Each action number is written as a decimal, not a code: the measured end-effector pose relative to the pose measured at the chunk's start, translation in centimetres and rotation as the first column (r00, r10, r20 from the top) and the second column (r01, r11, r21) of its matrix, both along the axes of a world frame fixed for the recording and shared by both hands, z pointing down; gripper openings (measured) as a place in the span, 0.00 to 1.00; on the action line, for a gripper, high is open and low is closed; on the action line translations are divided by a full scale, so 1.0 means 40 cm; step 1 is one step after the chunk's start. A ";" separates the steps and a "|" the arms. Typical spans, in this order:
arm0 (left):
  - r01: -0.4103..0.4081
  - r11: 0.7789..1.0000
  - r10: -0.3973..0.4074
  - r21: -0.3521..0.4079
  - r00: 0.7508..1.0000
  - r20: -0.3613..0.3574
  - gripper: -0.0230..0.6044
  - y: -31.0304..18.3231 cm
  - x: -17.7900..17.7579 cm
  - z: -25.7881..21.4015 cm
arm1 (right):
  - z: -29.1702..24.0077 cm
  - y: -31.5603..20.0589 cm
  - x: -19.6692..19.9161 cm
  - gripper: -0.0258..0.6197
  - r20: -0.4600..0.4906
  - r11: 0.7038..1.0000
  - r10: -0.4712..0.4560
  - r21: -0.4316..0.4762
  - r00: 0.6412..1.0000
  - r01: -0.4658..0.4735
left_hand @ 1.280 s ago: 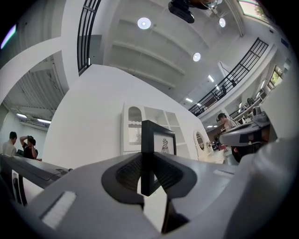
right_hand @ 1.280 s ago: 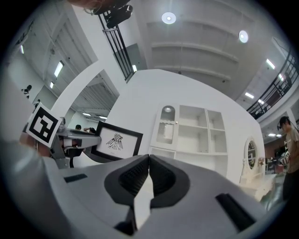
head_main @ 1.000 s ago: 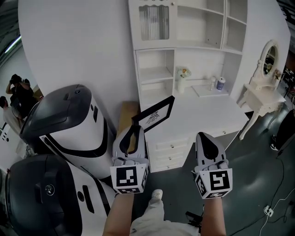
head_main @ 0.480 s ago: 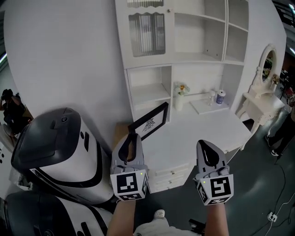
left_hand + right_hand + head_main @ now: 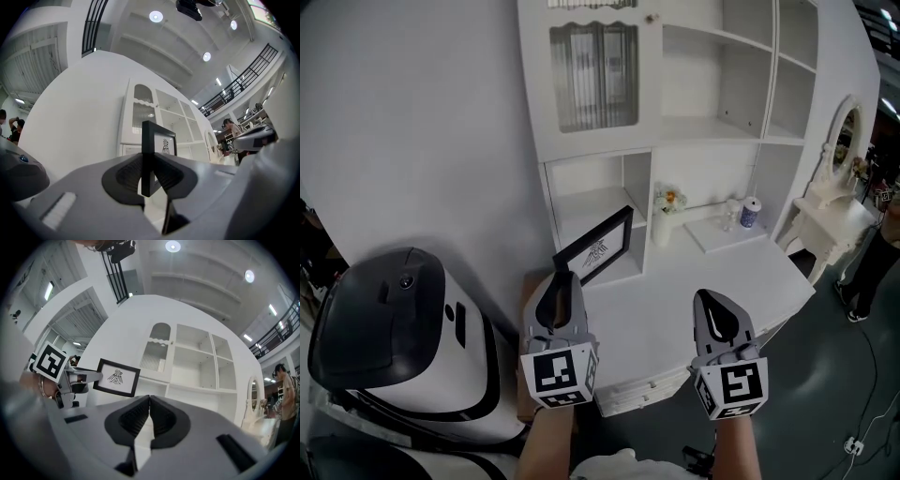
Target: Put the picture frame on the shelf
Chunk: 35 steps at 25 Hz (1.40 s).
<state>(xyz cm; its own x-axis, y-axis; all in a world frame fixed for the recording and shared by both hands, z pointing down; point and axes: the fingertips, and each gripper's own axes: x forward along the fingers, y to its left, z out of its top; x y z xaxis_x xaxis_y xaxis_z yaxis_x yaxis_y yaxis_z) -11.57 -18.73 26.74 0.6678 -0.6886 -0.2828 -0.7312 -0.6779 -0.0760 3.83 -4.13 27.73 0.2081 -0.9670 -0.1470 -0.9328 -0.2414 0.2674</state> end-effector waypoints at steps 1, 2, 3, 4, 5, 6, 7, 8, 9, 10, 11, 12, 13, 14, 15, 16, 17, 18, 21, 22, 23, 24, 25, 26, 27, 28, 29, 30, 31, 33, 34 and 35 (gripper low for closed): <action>0.002 1.000 -0.002 -0.003 1.000 -0.001 0.16 -0.016 0.005 0.002 | 0.004 -0.016 0.007 0.05 0.002 1.000 0.002 -0.006 1.000 -0.002; 0.003 1.000 -0.003 -0.007 1.000 -0.001 0.16 -0.030 0.010 0.005 | 0.008 -0.031 0.014 0.05 0.005 1.000 0.005 -0.013 1.000 -0.005; 0.005 1.000 -0.005 -0.011 1.000 0.000 0.16 -0.043 0.015 0.008 | 0.012 -0.044 0.021 0.05 0.009 1.000 0.009 -0.018 1.000 -0.009; 0.007 1.000 -0.007 -0.013 1.000 0.002 0.16 -0.054 0.019 0.012 | 0.017 -0.056 0.029 0.05 0.015 1.000 0.013 -0.020 1.000 -0.012; 0.009 1.000 -0.009 -0.014 1.000 0.005 0.16 -0.066 0.024 0.014 | 0.020 -0.067 0.036 0.05 0.020 1.000 0.015 -0.020 1.000 -0.014; 0.012 1.000 -0.012 -0.013 1.000 0.009 0.16 -0.076 0.029 0.016 | 0.022 -0.078 0.042 0.05 0.025 1.000 0.014 -0.019 1.000 -0.014; 0.016 1.000 -0.016 -0.015 1.000 0.012 0.16 -0.087 0.033 0.019 | 0.023 -0.087 0.047 0.05 0.029 1.000 0.012 -0.018 1.000 -0.011; 0.022 1.000 -0.021 -0.020 1.000 0.011 0.16 -0.097 0.035 0.022 | 0.024 -0.096 0.052 0.05 0.033 1.000 0.008 -0.018 0.999 -0.007; 0.028 0.999 -0.027 -0.028 1.000 0.007 0.16 -0.106 0.037 0.025 | 0.026 -0.106 0.057 0.05 0.037 1.000 0.003 -0.019 0.999 -0.002; 0.033 0.999 -0.033 -0.039 0.999 0.000 0.16 -0.115 0.038 0.029 | 0.028 -0.116 0.063 0.05 0.039 1.000 -0.002 -0.020 0.999 0.003; 0.039 0.998 -0.039 -0.048 0.999 -0.006 0.16 -0.123 0.039 0.033 | 0.030 -0.126 0.068 0.05 0.042 1.000 -0.006 -0.021 0.999 0.007; 0.045 0.998 -0.046 -0.054 0.999 -0.007 0.16 -0.130 0.041 0.037 | 0.032 -0.138 0.074 0.05 0.044 1.000 -0.010 -0.023 0.999 0.011; 0.053 0.997 -0.053 -0.058 0.999 -0.006 0.16 -0.138 0.044 0.042 | 0.034 -0.151 0.079 0.05 0.047 1.000 -0.015 -0.025 0.999 0.016; 0.061 0.996 -0.062 -0.060 0.998 -0.003 0.16 -0.146 0.049 0.047 | 0.038 -0.163 0.086 0.05 0.049 0.999 -0.023 -0.026 0.999 0.024; 0.071 0.996 -0.071 -0.062 0.997 -0.001 0.16 -0.154 0.055 0.050 | 0.042 -0.175 0.095 0.05 0.050 0.999 -0.033 -0.025 0.998 0.034; 0.082 0.995 -0.082 -0.062 0.997 0.001 0.16 -0.161 0.062 0.053 | 0.045 -0.187 0.106 0.05 0.051 0.999 -0.043 -0.023 0.998 0.045; 0.095 0.994 -0.095 -0.062 0.996 0.003 0.16 -0.169 0.071 0.054 | 0.045 -0.198 0.118 0.05 0.052 0.998 -0.053 -0.020 0.997 0.054; 0.108 0.992 -0.108 -0.061 0.994 0.004 0.16 -0.177 0.080 0.054 | 0.043 -0.210 0.131 0.05 0.054 0.998 -0.062 -0.018 0.997 0.063; 0.152 0.986 -0.152 -0.067 0.988 0.008 0.16 -0.206 0.111 0.057 | 0.039 -0.248 0.177 0.05 0.059 0.996 -0.090 -0.017 0.994 0.091; 0.168 0.983 -0.168 -0.071 0.986 0.009 0.16 -0.215 0.123 0.059 | 0.040 -0.260 0.194 0.05 0.061 0.995 -0.102 -0.017 0.993 0.103; 0.184 0.980 -0.184 -0.074 0.983 0.011 0.16 -0.223 0.134 0.062 | 0.042 -0.271 0.212 0.05 0.062 0.993 -0.114 -0.016 0.992 0.115; 0.202 0.976 -0.202 -0.077 0.979 0.013 0.16 -0.230 0.146 0.064 | 0.044 -0.281 0.231 0.05 0.062 0.992 -0.126 -0.016 0.990 0.127; 0.222 0.972 -0.221 -0.079 0.975 0.016 0.16 -0.237 0.157 0.066 | 0.044 -0.292 0.253 0.05 0.064 0.990 -0.137 -0.015 0.989 0.138; 0.242 0.967 -0.242 -0.080 0.970 0.019 0.16 -0.244 0.169 0.066 | 0.044 -0.304 0.275 0.05 0.068 0.989 -0.146 -0.012 0.987 0.147; 0.262 0.962 -0.261 -0.081 0.965 0.022 0.16 -0.251 0.180 0.065 | 0.042 -0.317 0.298 0.05 0.075 0.988 -0.156 -0.008 0.985 0.157; 0.281 0.956 -0.280 -0.080 0.960 0.027 0.16 -0.259 0.190 0.063 | 0.040 -0.331 0.320 0.05 0.085 0.986 -0.166 -0.002 0.982 0.167; 0.300 0.951 -0.298 -0.079 0.954 0.032 0.16 -0.267 0.200 0.061 | 0.039 -0.346 0.340 0.05 0.095 0.984 -0.178 0.003 0.979 0.179; 0.318 0.945 -0.316 -0.079 0.948 0.037 0.16 -0.274 0.210 0.060 | 0.039 -0.362 0.358 0.05 0.104 0.981 -0.193 0.006 0.976 0.193; 0.337 0.938 -0.335 -0.081 0.941 0.039 0.16 -0.281 0.218 0.060 | 0.040 -0.376 0.375 0.05 0.110 0.978 -0.209 0.006 0.972 0.210; 0.378 0.921 -0.376 -0.092 0.926 0.038 0.16 -0.291 0.233 0.061 | 0.043 -0.402 0.404 0.05 0.115 0.970 -0.242 0.003 0.963 0.243; 0.400 0.911 -0.399 -0.098 0.916 0.037 0.16 -0.296 0.239 0.062 | 0.045 -0.414 0.417 0.05 0.117 0.966 -0.258 0.001 0.959 0.259; 0.424 0.900 -0.422 -0.104 0.906 0.037 0.16 -0.301 0.244 0.064 | 0.046 -0.427 0.430 0.05 0.120 0.961 -0.273 0.001 0.954 0.275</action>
